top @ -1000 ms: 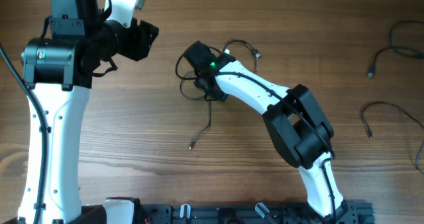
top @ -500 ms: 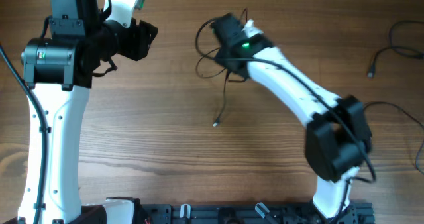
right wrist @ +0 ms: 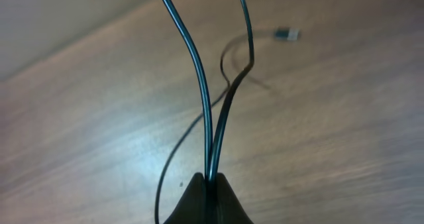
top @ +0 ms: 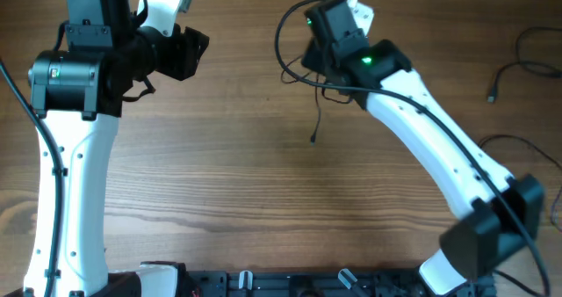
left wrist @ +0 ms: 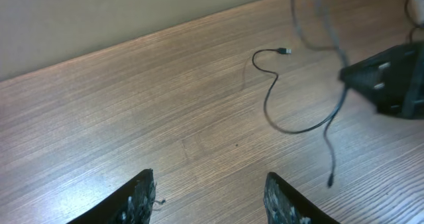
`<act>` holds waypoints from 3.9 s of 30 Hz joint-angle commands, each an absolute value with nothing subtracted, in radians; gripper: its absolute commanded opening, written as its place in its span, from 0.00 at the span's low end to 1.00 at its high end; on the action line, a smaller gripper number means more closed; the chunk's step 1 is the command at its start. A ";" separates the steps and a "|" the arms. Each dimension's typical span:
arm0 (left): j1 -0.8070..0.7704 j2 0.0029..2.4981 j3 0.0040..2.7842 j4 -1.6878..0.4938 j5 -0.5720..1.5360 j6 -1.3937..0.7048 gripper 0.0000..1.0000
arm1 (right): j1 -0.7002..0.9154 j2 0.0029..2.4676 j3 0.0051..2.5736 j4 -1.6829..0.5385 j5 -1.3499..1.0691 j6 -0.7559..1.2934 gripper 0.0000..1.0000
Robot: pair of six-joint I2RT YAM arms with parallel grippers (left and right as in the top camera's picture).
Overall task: Untangle cables
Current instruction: 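Carry the cable to the right table edge with the right gripper, then lay the cable at the right edge and release it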
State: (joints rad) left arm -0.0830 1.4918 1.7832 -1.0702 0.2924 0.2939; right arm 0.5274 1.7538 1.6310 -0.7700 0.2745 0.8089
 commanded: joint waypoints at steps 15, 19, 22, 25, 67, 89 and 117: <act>-0.080 1.467 1.784 -1.080 0.287 0.307 0.55 | 0.403 1.495 1.904 -0.826 0.535 0.390 0.05; -0.080 1.467 1.784 -1.080 0.287 0.307 0.55 | 0.344 1.496 1.971 -0.827 0.611 0.309 0.04; -0.080 1.467 1.784 -1.081 0.288 0.306 0.55 | 0.252 1.496 2.005 -0.819 0.607 0.263 0.04; -0.081 1.467 1.784 -1.082 0.297 0.306 0.54 | 0.149 1.499 2.019 -0.812 0.589 0.235 0.04; -0.083 1.467 1.784 -1.078 0.367 0.307 0.55 | -0.644 1.803 2.021 -0.858 0.455 0.206 0.04; -0.083 1.467 1.784 -1.090 0.378 0.307 0.55 | -0.706 2.008 2.007 -1.038 0.380 0.411 0.04; -0.139 1.467 1.784 -1.078 0.377 0.315 0.55 | -0.816 2.009 2.003 -1.052 0.338 0.419 0.99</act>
